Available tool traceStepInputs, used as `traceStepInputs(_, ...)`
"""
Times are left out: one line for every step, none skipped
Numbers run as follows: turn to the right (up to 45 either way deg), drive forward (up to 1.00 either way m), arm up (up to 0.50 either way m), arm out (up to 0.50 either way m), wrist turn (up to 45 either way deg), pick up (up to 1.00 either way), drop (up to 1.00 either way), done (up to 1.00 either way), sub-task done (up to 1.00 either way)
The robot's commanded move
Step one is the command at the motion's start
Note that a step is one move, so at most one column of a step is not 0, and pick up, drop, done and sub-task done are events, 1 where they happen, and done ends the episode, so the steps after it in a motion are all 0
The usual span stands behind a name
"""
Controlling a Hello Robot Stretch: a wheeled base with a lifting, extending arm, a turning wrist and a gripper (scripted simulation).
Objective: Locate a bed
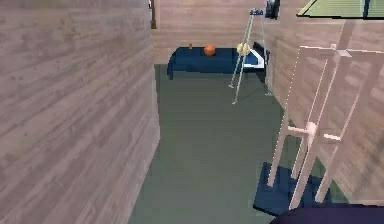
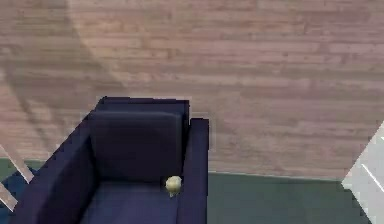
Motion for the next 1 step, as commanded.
traceStepInputs(0.0, 1.00, 0.00, 0.00, 0.0, 0.00, 0.00, 0.00, 0.00)
